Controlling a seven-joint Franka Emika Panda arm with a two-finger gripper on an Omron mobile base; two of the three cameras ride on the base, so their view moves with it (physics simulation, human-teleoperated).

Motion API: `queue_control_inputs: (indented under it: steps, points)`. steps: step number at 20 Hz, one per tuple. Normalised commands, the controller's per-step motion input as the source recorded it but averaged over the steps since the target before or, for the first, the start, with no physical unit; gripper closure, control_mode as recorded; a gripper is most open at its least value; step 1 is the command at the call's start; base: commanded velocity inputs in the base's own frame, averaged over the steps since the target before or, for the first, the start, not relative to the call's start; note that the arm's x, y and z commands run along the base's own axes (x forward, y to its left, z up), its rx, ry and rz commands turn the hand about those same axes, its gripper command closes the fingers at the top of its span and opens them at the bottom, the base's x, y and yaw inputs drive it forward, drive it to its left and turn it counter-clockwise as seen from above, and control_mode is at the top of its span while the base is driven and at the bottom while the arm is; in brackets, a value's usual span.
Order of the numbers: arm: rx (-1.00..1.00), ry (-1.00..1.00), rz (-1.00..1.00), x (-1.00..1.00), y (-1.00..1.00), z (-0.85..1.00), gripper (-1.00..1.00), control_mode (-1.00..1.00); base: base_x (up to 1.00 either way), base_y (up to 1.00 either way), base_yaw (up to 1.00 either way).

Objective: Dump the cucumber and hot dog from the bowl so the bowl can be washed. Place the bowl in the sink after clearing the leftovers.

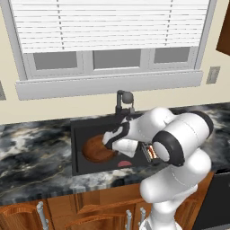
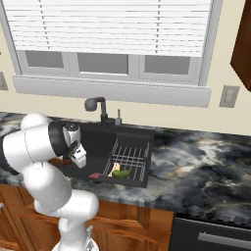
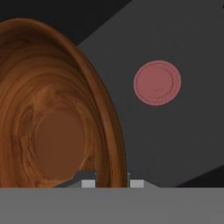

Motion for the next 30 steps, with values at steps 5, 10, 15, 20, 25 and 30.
queue_control_inputs:
  steps: [5, 10, 15, 20, 25, 30]
  points:
    - [0.00, 0.00, -0.05, 0.08, 0.00, -0.08, 1.00, -1.00, 0.00, 0.00, 0.00]
    - [-0.01, 0.00, -0.01, 0.00, 0.00, -0.16, 1.00, -1.00, 0.00, 0.00, 0.00]
    - [-0.02, 0.00, -0.01, 0.00, 0.00, -0.17, 1.00, -1.00, 0.00, 0.00, 0.00]
    - [-0.04, 0.00, -0.01, 0.00, 0.04, -0.15, 1.00, -1.00, 0.00, 0.00, 0.00]
    - [-0.06, 0.00, -0.01, 0.11, 0.02, -0.10, 1.00, -1.00, 0.00, 0.00, 0.00]
    - [-0.05, 0.00, -0.03, 0.29, 0.05, -0.14, 1.00, -1.00, 0.00, 0.00, 0.00]
